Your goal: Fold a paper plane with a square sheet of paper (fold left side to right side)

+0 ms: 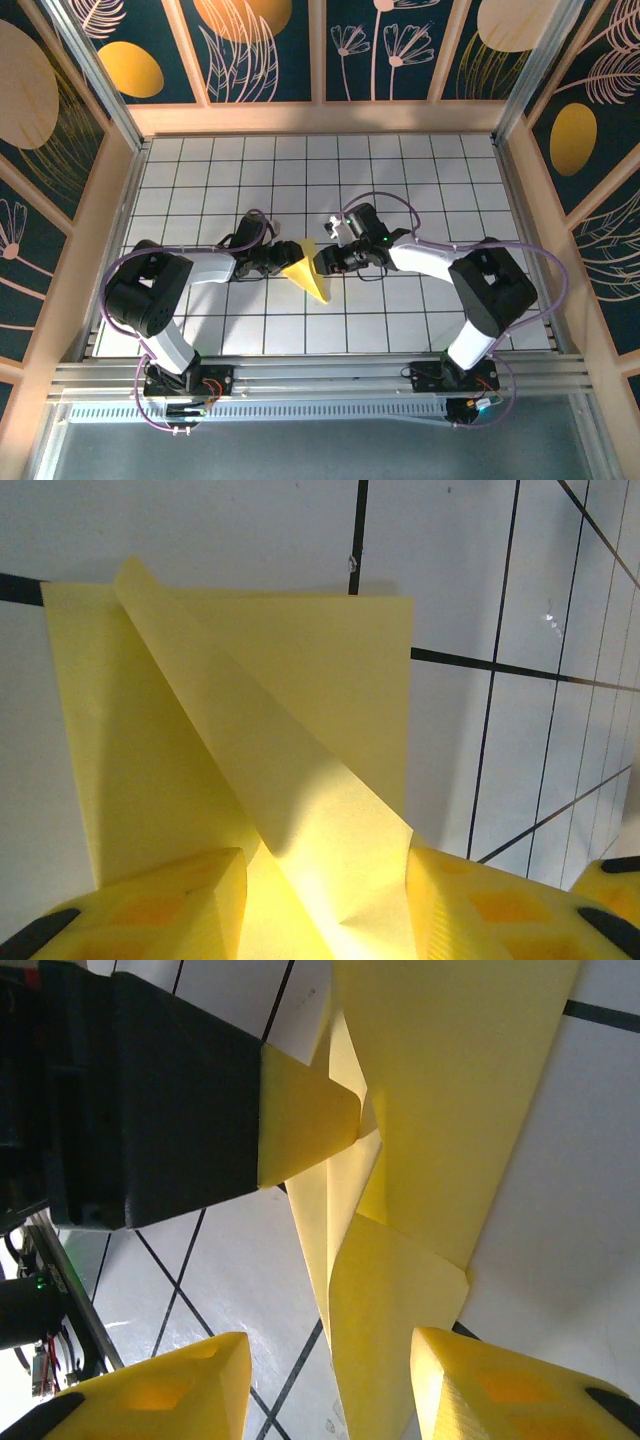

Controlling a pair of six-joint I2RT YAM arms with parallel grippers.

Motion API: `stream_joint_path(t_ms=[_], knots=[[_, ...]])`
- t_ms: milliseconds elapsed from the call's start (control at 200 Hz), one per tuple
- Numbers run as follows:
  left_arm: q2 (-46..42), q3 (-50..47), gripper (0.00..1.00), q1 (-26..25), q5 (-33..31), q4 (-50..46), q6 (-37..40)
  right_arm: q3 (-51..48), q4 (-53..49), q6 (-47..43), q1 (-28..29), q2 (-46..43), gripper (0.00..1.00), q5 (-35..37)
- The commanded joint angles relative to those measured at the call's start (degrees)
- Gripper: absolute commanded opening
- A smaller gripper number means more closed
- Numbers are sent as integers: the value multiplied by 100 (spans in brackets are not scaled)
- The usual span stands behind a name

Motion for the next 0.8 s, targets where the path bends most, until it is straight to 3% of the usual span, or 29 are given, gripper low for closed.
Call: stream_joint_path(t_ms=[0, 435, 796], knots=[[191, -51, 46, -27, -372, -404, 171, 174, 286, 160, 17, 361, 46, -351], [143, -68, 46, -27, -375, -404, 153, 456, 714, 389, 17, 1022, 34, -616], [134, -77, 46, -27, -372, -396, 153, 384, 727, 442, -20, 1096, 3, -593]])
